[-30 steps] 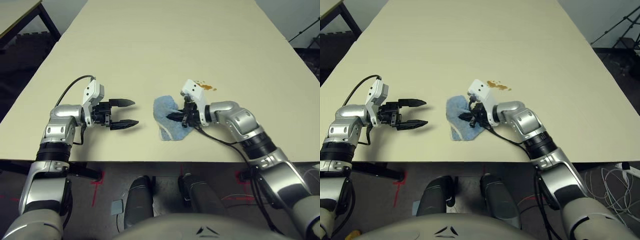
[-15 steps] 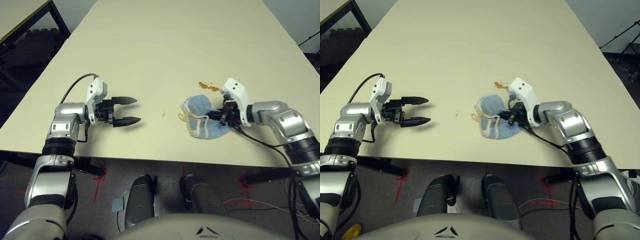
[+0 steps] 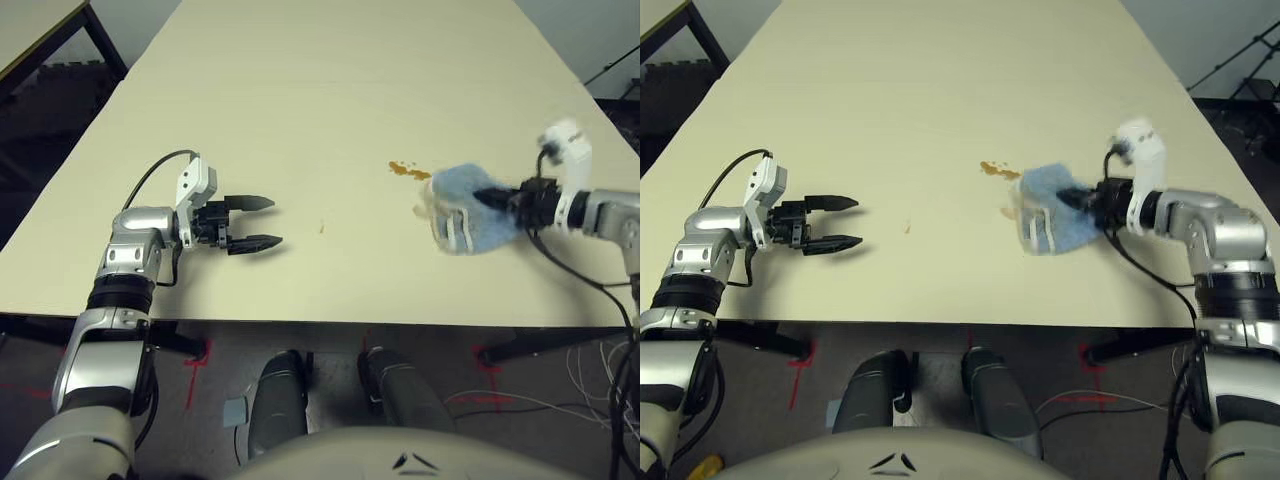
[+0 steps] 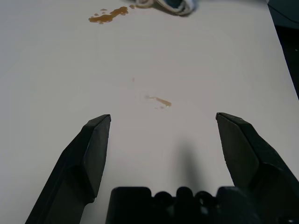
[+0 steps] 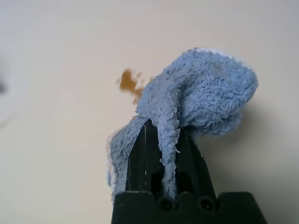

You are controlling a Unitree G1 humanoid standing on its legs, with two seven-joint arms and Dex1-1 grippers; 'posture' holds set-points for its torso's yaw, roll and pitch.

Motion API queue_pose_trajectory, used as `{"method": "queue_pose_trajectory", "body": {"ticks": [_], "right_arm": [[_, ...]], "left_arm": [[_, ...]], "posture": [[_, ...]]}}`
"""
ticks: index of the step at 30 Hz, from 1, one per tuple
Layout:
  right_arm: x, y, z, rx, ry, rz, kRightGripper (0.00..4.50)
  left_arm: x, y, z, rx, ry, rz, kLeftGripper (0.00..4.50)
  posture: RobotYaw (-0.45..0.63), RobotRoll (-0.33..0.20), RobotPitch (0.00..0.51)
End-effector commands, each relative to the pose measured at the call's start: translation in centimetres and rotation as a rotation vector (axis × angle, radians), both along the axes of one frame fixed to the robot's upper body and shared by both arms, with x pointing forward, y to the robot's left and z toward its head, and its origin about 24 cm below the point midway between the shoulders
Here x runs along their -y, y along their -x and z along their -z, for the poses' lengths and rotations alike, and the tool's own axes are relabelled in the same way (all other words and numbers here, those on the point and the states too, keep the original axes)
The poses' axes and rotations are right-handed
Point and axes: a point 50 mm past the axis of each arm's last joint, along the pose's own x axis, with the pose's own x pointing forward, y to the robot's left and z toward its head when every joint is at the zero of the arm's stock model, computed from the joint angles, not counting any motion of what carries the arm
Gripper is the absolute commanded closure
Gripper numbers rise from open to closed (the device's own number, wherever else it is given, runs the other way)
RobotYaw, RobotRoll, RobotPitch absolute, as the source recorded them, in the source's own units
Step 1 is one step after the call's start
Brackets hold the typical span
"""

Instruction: Wipe the water off the table with a rag.

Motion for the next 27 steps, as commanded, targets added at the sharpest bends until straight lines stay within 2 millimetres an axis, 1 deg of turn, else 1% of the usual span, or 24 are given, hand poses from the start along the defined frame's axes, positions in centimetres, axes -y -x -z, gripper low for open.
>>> {"method": "queue_pose_trajectory", "body": {"ticks": [1, 4, 6, 9, 14, 17, 21, 27], "right_arm": [[0.4, -1.3, -0.8, 0.087, -0.059, 0.090, 4.48], [0.0, -2.2, 0.0, 0.091, -0.048, 0.119, 4.48], [-0.6, -2.8, 1.0, 0.071, -0.014, 0.121, 4.48], [-1.3, -3.6, 2.9, 0.024, 0.087, 0.116, 4.48], [-1.5, -4.2, 5.5, -0.038, 0.236, 0.114, 4.48], [-1.8, -4.4, 6.5, -0.062, 0.281, 0.094, 4.48], [-3.4, -4.7, 7.4, -0.081, 0.274, 0.036, 4.48], [-8.0, -5.3, 8.6, -0.095, 0.257, -0.097, 4.48]], "left_arm": [[0.2, -0.2, 0.0, -0.002, -0.013, 0.012, 0.00], [0.1, -0.3, -0.2, 0.002, -0.016, 0.010, 0.00], [0.1, -0.4, -0.3, 0.005, -0.017, 0.009, 0.00], [0.0, -0.4, -0.5, 0.010, -0.019, 0.007, 0.00], [-0.2, -0.4, -0.6, 0.016, -0.022, 0.002, 0.00], [-0.3, -0.3, -0.6, 0.018, -0.023, -0.001, 0.00], [-0.3, -0.3, -0.6, 0.018, -0.024, -0.004, 0.00], [-0.4, -0.3, -0.6, 0.020, -0.029, -0.005, 0.00]], "posture": [[-0.35, 0.000, 0.102], [-0.35, 0.000, 0.102], [-0.35, 0.000, 0.102], [-0.34, 0.000, 0.102], [-0.33, 0.000, 0.102], [-0.33, 0.000, 0.102], [-0.32, 0.000, 0.102], [-0.32, 0.000, 0.108]]}}
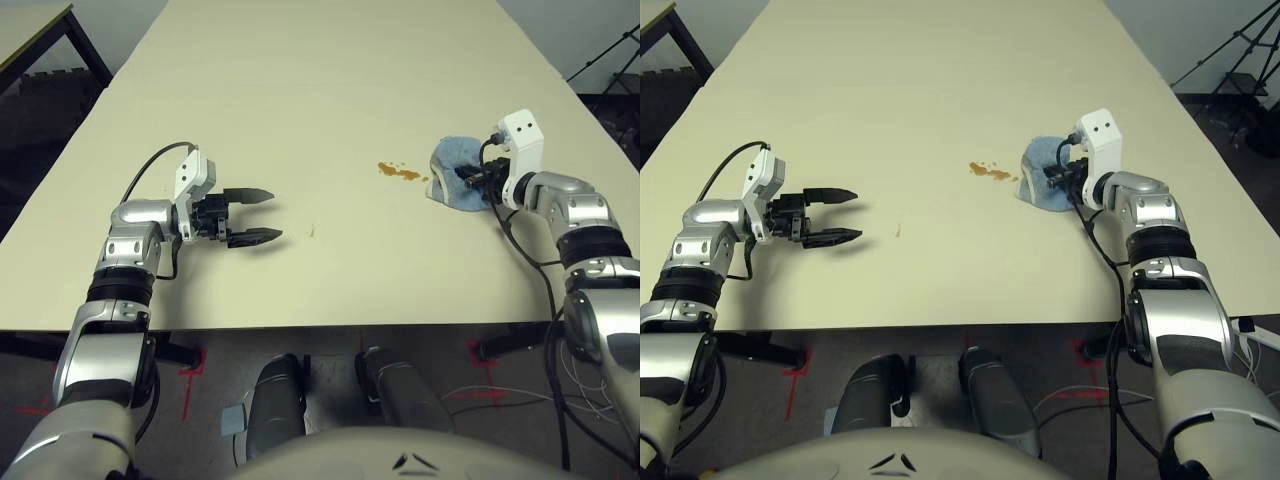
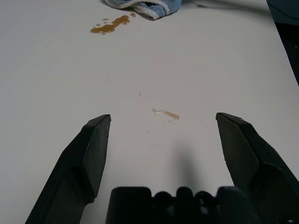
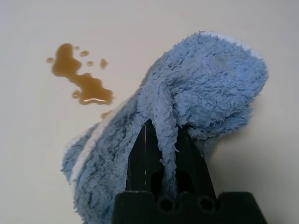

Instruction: Wipe the water off the table with a rag.

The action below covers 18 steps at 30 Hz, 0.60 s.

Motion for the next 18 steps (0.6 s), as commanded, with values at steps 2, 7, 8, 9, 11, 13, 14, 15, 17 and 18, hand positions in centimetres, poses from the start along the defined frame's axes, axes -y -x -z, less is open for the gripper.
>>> {"method": "queue_pose_trajectory", "body": {"ticks": [2, 7, 8, 9, 11, 13, 14, 15, 17, 18], "right_arm": [[-3.5, 0.1, 2.2, -0.089, -0.007, -0.115, 4.48], [-6.3, 0.0, 2.5, -0.100, -0.004, -0.196, 4.48], [-6.9, 0.0, 2.5, -0.102, -0.002, -0.213, 4.48], [-7.3, 0.0, 2.6, -0.104, 0.000, -0.224, 4.48], [-8.1, -0.1, 2.6, -0.107, 0.005, -0.249, 4.48], [-9.0, -0.1, 2.6, -0.108, 0.009, -0.275, 4.48], [-9.5, -0.2, 2.5, -0.107, 0.011, -0.288, 4.48], [-10.0, -0.2, 2.5, -0.105, 0.012, -0.299, 4.48], [-10.8, -0.3, 2.3, -0.102, 0.015, -0.318, 4.48], [-11.2, -0.3, 2.2, -0.101, 0.015, -0.330, 4.48]], "left_arm": [[-0.1, 0.1, -0.2, 0.009, -0.023, 0.009, 0.00], [-0.2, 0.1, -0.2, 0.006, -0.025, 0.008, 0.00], [-0.2, 0.2, -0.1, 0.006, -0.025, 0.007, 0.00], [-0.2, 0.2, -0.1, 0.006, -0.025, 0.006, 0.00], [-0.3, 0.2, -0.1, 0.006, -0.025, 0.004, 0.00], [-0.3, 0.3, -0.1, 0.005, -0.025, 0.002, 0.00], [-0.4, 0.3, -0.1, 0.004, -0.025, 0.001, 0.00], [-0.4, 0.3, -0.1, 0.004, -0.025, 0.001, 0.00], [-0.4, 0.4, -0.1, 0.003, -0.025, 0.000, 0.00], [-0.4, 0.4, -0.1, 0.003, -0.025, 0.000, 0.00]], "posture": [[-0.32, 0.000, 0.108], [-0.31, 0.000, 0.111], [-0.31, 0.000, 0.111], [-0.31, 0.000, 0.111], [-0.31, 0.000, 0.111], [-0.31, 0.000, 0.111], [-0.31, 0.000, 0.111], [-0.29, 0.000, 0.115], [-0.29, 0.000, 0.115], [-0.29, 0.000, 0.115]]}}
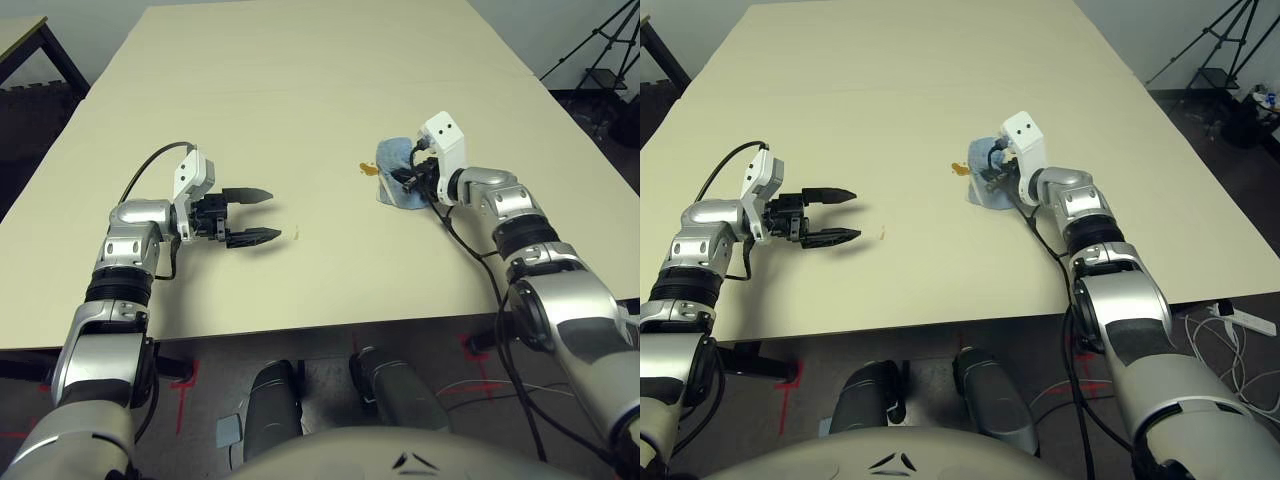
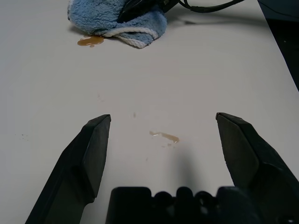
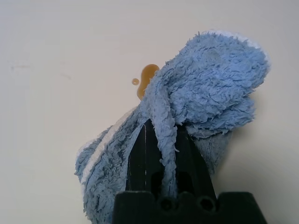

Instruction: Wipe the water off the table with a rag.

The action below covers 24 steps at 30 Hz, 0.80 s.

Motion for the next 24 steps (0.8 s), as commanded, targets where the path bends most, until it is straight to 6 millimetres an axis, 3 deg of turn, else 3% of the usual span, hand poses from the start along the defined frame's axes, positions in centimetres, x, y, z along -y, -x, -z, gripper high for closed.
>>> {"method": "queue_pose_trajectory", "body": {"ticks": [1, 10, 13, 17, 24], "right_arm": [[-3.0, 0.8, 1.9, -0.088, 0.019, -0.103, 4.48], [-7.1, 0.8, 0.8, -0.064, 0.020, -0.214, 4.48], [-7.5, 0.8, 0.6, -0.062, 0.022, -0.228, 4.48], [-6.4, 0.5, 0.6, -0.057, 0.033, -0.203, 4.48], [-2.1, -0.3, -0.2, -0.020, 0.112, -0.112, 4.48]], "left_arm": [[-0.3, 0.3, 0.0, 0.001, -0.019, 0.002, 0.00], [-0.4, 0.7, 0.2, 0.000, -0.016, -0.008, 0.00], [-0.4, 0.8, 0.2, 0.001, -0.013, -0.010, 0.00], [-0.3, 0.9, 0.2, 0.001, -0.011, -0.013, 0.00], [-0.1, 0.6, 0.4, -0.004, -0.010, -0.008, 0.00]], "posture": [[-0.28, 0.000, 0.116], [-0.25, 0.000, 0.114], [-0.25, 0.000, 0.113], [-0.26, 0.000, 0.113], [-0.28, 0.000, 0.111]]}}
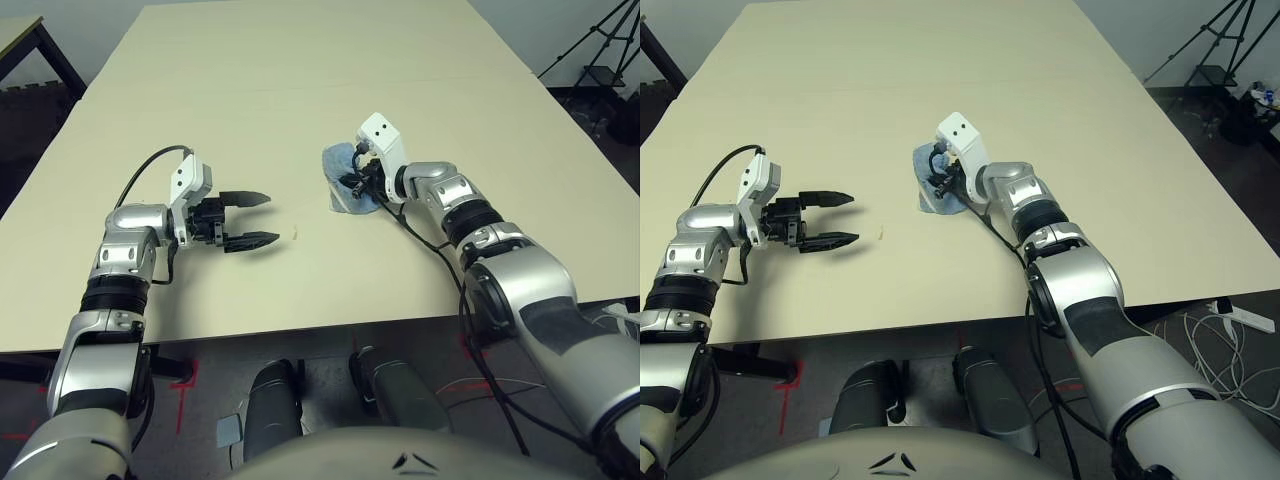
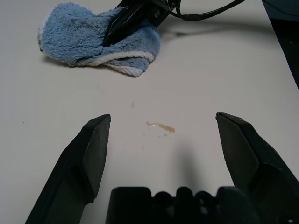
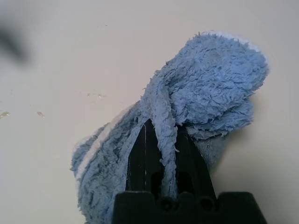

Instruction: Wipe the water off the table with a rag.

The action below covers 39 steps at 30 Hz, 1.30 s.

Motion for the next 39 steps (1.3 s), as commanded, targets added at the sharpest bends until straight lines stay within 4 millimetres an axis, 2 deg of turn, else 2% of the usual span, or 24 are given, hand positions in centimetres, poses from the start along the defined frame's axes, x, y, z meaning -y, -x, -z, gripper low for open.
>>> {"method": "queue_pose_trajectory", "body": {"ticks": [1, 4, 7, 11, 13, 17, 20, 24, 28, 32, 35, 39], "right_arm": [[2.4, -0.1, 0.6, -0.021, 0.070, 0.048, 4.48], [5.6, -0.4, -0.2, 0.002, 0.124, 0.109, 4.48], [7.6, -0.4, -0.6, 0.010, 0.153, 0.147, 4.48], [11.3, 0.0, -1.0, 0.012, 0.204, 0.220, 4.48], [12.1, 0.2, -1.0, 0.011, 0.213, 0.236, 4.48], [15.6, 1.2, -1.0, -0.005, 0.250, 0.310, 4.48], [17.2, 1.8, -0.9, -0.015, 0.268, 0.342, 4.48], [18.6, 2.4, -0.9, -0.019, 0.259, 0.375, 4.48], [18.2, 2.2, -2.0, -0.004, 0.100, 0.392, 4.48], [18.1, 2.1, -4.5, 0.025, -0.013, 0.370, 4.48], [18.9, 2.5, -6.7, 0.054, -0.041, 0.364, 4.48], [20.4, 3.1, -7.9, 0.057, -0.007, 0.381, 4.48]], "left_arm": [[0.2, -0.1, 0.2, -0.007, -0.009, 0.008, 0.00], [0.5, -0.5, 0.1, -0.006, -0.006, 0.014, 0.00], [0.6, -0.6, 0.1, -0.005, -0.003, 0.018, 0.00], [0.7, -0.7, 0.2, -0.005, -0.001, 0.020, 0.00], [0.7, -0.7, 0.2, -0.005, -0.001, 0.020, 0.00], [0.9, -0.9, 0.2, -0.003, 0.002, 0.023, 0.00], [0.9, -0.9, 0.2, -0.003, 0.003, 0.024, 0.00], [1.0, -0.9, 0.3, -0.004, 0.005, 0.027, 0.00], [1.2, -1.0, 0.4, -0.005, 0.007, 0.030, 0.00], [1.3, -1.1, 0.4, -0.006, 0.008, 0.033, 0.00], [1.4, -1.2, 0.3, -0.004, 0.009, 0.034, 0.00], [1.4, -1.4, 0.3, -0.004, 0.008, 0.036, 0.00]], "posture": [[-0.29, 0.000, 0.111], [-0.30, 0.000, 0.112], [-0.31, 0.000, 0.114], [-0.32, 0.000, 0.115], [-0.32, 0.000, 0.115], [-0.33, 0.000, 0.115], [-0.33, 0.000, 0.115], [-0.34, 0.000, 0.116], [-0.34, 0.000, 0.117], [-0.35, 0.000, 0.116], [-0.35, 0.000, 0.116], [-0.37, 0.000, 0.111]]}}
